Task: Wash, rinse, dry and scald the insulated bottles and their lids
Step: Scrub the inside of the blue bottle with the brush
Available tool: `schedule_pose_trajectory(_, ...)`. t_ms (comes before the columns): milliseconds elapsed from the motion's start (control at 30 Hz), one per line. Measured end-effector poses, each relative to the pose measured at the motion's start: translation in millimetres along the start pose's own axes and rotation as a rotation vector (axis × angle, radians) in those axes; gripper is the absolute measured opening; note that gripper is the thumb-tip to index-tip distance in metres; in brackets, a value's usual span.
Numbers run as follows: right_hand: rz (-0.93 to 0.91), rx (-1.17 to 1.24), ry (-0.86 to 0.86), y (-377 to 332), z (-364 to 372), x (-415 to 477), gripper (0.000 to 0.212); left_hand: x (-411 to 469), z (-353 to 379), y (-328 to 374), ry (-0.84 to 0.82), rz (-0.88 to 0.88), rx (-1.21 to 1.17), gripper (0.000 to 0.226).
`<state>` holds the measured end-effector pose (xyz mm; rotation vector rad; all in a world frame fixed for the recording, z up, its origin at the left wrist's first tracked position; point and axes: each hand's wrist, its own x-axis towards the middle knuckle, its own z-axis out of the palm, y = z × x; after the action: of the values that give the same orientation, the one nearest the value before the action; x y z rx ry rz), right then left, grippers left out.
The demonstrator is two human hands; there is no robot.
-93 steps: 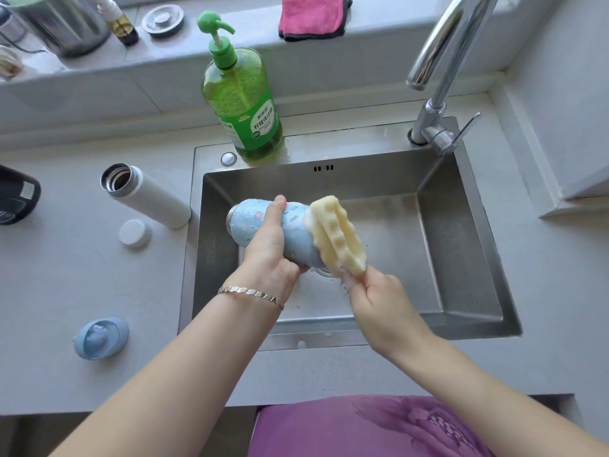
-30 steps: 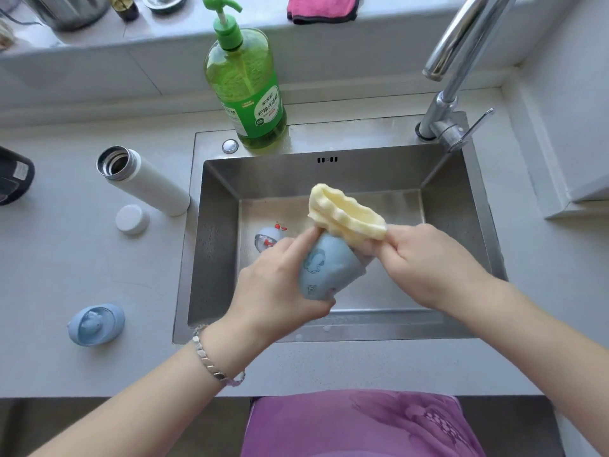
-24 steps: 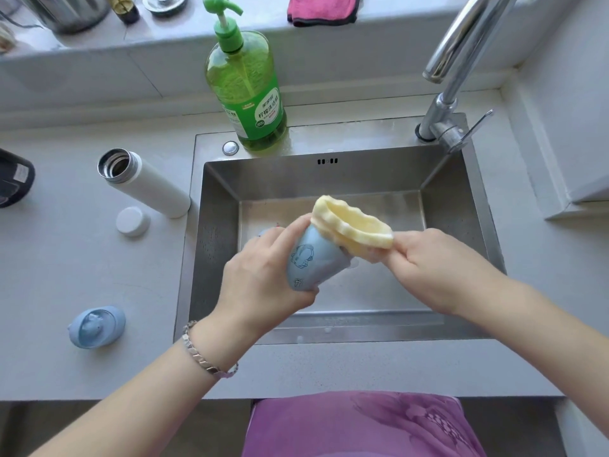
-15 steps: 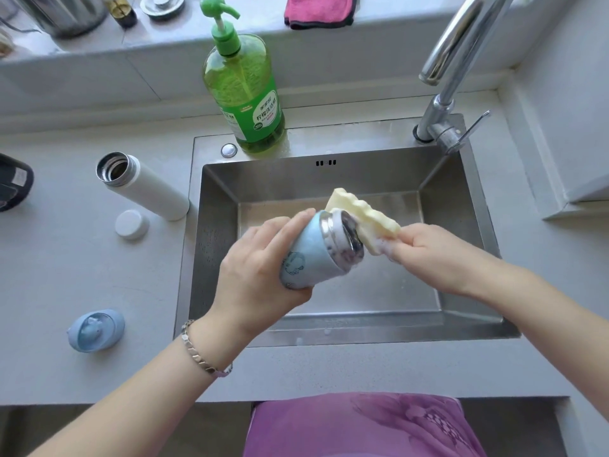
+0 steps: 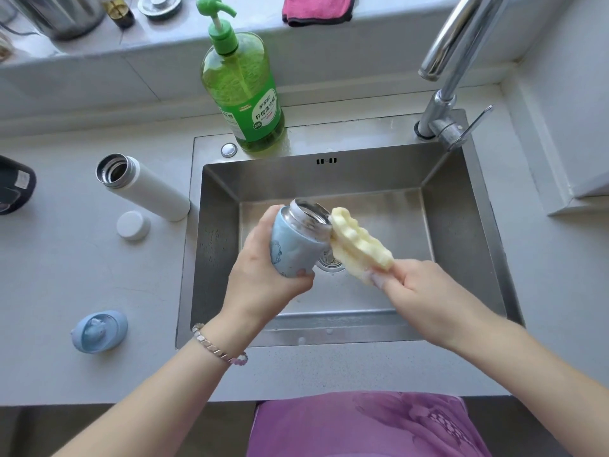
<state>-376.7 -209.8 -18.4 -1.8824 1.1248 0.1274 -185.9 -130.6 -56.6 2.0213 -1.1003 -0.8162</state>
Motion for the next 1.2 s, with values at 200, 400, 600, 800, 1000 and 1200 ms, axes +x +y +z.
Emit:
schedule_pose_trajectory(200,0.086,-0.071,-0.030,10,-26,4,0.022,-2,-8,-6,-0.053,0.069,0.112,0.087)
schedule_pose_trajectory(400,-0.064,-0.280,-0.255,4,-46,4,0.012,0,-19,-16,-0.146,0.308,0.335,0.085)
schedule_pose_trajectory(600,-0.283,-0.278,-0.169,-7,-48,13,0.018,-2,-13,-22,-0.112,0.504,0.411,0.084)
schedule_pose_trajectory(800,-0.381,-0.475,-0.003,-10,-35,10,0.035,-7,-4,-18,-0.149,0.449,0.294,0.085)
schedule_pose_trajectory(1000,-0.531,-0.635,0.259,9,-44,5,0.026,-11,-16,-25,-0.187,0.262,0.263,0.089)
schedule_pose_trajectory(1200,-0.394,-0.711,0.175,2,-54,-2,0.035,-6,-28,-31,-0.132,0.258,0.326,0.090)
